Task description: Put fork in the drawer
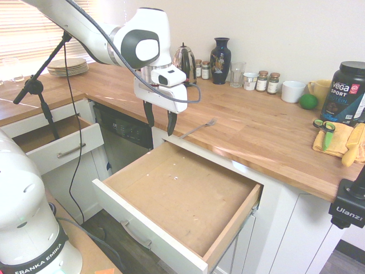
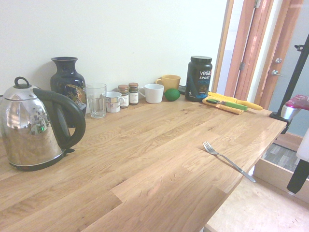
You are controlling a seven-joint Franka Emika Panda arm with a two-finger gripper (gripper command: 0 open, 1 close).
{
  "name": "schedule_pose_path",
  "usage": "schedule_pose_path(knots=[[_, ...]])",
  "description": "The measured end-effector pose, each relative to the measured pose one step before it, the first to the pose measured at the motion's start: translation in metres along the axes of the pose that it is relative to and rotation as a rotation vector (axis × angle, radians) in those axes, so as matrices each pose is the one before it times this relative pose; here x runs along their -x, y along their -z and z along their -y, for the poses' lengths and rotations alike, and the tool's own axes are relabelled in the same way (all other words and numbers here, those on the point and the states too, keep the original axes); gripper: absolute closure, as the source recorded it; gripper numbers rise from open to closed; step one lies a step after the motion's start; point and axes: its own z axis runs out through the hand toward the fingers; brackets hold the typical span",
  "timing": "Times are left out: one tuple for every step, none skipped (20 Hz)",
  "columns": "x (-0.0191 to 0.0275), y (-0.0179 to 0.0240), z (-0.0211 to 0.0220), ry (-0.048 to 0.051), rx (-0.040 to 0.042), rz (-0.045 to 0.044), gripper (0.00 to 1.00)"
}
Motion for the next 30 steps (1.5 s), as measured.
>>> schedule_pose_path(knots=[[-0.00002, -0.0005, 0.00005, 0.00092, 0.00029, 0.00031, 0.0], [0.0001, -0.00059, -0.00015, 0.00706, -0.00061, -0.00123, 0.0], [-0.00054, 0.0, 0.00045, 0.00282, -0.0024, -0.00469, 0.0], [-0.00163, -0.00022, 0.00117, 0.00255, -0.00527, -0.00982, 0.0], [-0.00285, -0.00062, 0.0014, 0.00023, -0.00352, -0.00837, 0.0], [-0.0037, -0.00126, 0.00146, -0.00115, -0.00131, -0.00603, 0.0], [-0.00495, -0.00134, 0.00201, -0.00282, -0.00167, -0.0052, 0.0], [-0.00541, -0.00136, 0.00244, -0.00113, 0.00209, -0.00296, 0.0], [-0.0058, -0.00086, 0.00311, 0.00141, 0.00433, -0.00452, 0.0], [-0.00581, -0.00063, 0.00415, 0.00028, 0.00169, -0.0026, 0.0], [-0.00534, -0.00053, 0.00481, 0.00048, 0.00015, -0.00174, 0.0], [-0.00537, -0.00057, 0.00495, 0.00023, 0.00047, -0.00175, 0.0], [-0.00554, -0.00082, 0.0048, -0.00348, 0.00227, -0.00226, 0.0], [-0.00539, -0.00094, 0.00468, -0.00813, 0.00254, -0.00133, 0.0], [-0.00523, -0.00118, 0.00451, -0.00749, 0.00366, -0.00006, 0.0], [-0.00508, -0.00129, 0.00471, -0.00689, 0.00411, 0.00043, 0.0], [-0.00445, -0.00074, 0.00516, -0.00387, 0.00171, 0.00113, 0.0], [-0.00367, -0.00019, 0.00516, -0.0021, 0.00173, 0.00188, 0.0], [-0.00286, -0.00006, 0.00517, -0.00374, 0.00517, 0.00478, 0.0], [-0.00244, -0.00003, 0.00491, -0.00524, 0.00679, 0.00614, 0.0], [-0.00227, 0.00058, 0.00456, -0.00285, 0.0064, 0.00607, 0.0], [-0.00219, 0.00078, 0.00434, -0.00143, 0.00286, 0.0057, 0.0], [-0.00207, 0.00084, 0.00418, -0.00064, 0.00233, 0.00579, 0.0], [-0.00197, 0.00036, 0.00374, -0.00002, 0.00407, 0.00562, 0.0], [-0.00193, 0.00015, 0.0035, 0.00078, 0.00533, 0.00516, 0.0], [-0.00175, -0.00045, 0.00338, 0.00061, 0.00484, 0.00504, 0.0], [-0.00178, -0.00076, 0.0034, -0.00008, 0.00424, 0.00552, 0.0], [-0.00222, -0.00083, 0.00319, -0.00037, 0.00456, 0.00483, 0.0], [-0.00274, -0.00071, 0.00292, -0.00087, 0.00285, 0.00259, 0.0], [-0.00304, -0.00117, 0.00228, -0.00206, 0.00624, 0.00473, 0.0]])
